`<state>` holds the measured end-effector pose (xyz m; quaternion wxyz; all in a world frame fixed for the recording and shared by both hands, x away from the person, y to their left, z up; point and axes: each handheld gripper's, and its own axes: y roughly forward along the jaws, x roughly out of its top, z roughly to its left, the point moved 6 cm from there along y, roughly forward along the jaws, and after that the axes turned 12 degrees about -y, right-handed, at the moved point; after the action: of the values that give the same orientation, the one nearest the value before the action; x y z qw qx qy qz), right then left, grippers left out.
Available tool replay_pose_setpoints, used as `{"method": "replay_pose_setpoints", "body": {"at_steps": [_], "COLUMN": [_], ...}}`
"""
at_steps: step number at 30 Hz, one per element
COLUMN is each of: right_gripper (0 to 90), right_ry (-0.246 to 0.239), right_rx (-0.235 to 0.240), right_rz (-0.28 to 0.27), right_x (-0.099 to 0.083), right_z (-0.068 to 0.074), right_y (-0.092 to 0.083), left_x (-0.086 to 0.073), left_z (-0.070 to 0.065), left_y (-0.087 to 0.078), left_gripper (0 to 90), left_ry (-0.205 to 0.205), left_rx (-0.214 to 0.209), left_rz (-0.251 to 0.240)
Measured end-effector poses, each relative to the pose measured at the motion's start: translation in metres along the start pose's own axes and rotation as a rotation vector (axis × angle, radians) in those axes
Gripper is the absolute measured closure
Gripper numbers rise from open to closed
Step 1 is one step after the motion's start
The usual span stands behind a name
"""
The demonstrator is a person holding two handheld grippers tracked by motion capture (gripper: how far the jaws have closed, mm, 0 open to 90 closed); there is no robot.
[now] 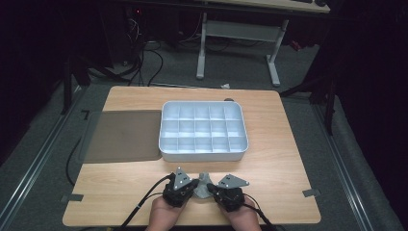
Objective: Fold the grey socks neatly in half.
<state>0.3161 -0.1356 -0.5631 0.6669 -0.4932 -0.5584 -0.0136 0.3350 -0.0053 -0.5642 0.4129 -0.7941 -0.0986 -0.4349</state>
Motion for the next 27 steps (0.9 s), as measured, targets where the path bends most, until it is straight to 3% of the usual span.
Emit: {"method": "replay_pose_setpoints", "body": {"at_steps": [3, 5, 7, 10, 14, 17, 20, 22, 25, 27], "right_gripper": [90.0, 90.0, 90.0, 90.0, 89.9, 89.3, 82.9, 75.9, 67.6, 63.3], "right_ry": [0.004, 0.007, 0.014, 0.018, 0.023, 0.031, 0.038, 0.039, 0.071, 0.107], "right_rx": [0.001, 0.004, 0.007, 0.010, 0.017, 0.024, 0.030, 0.038, -0.005, -0.003], "right_rz": [-0.004, -0.006, -0.009, -0.015, -0.024, -0.029, -0.037, -0.072, -0.074, -0.060], "right_x": [-0.001, -0.001, -0.002, -0.002, -0.003, -0.004, -0.002, 0.002, 0.003, -0.001], "right_z": [-0.001, -0.001, -0.001, -0.002, -0.002, -0.003, -0.002, 0.001, -0.002, -0.007], "right_y": [0.000, 0.000, 0.000, 0.000, 0.000, -0.001, -0.003, -0.010, -0.016, -0.015], "left_x": [0.001, 0.005, 0.008, 0.008, -0.007, -0.011, -0.011, -0.011, -0.012, -0.012], "left_z": [-0.001, -0.007, -0.015, -0.022, -0.020, -0.017, -0.017, -0.017, -0.017, -0.017], "left_y": [-0.002, -0.009, -0.013, -0.014, -0.006, -0.006, -0.005, -0.004, -0.004, -0.004], "left_gripper": [89.9, 86.5, 83.2, 85.1, 86.6, 89.1, 89.9, 89.9, 90.0, 90.0], "left_ry": [-0.003, -0.017, -0.006, -0.006, 0.000, -0.004, -0.003, 0.006, 0.008, 0.010], "left_rx": [0.008, -0.011, -0.025, -0.033, 0.005, 0.023, 0.026, 0.028, 0.030, 0.032], "left_rz": [-0.001, -0.022, -0.040, -0.051, 0.012, 0.021, 0.031, 0.030, 0.027, 0.026]}}
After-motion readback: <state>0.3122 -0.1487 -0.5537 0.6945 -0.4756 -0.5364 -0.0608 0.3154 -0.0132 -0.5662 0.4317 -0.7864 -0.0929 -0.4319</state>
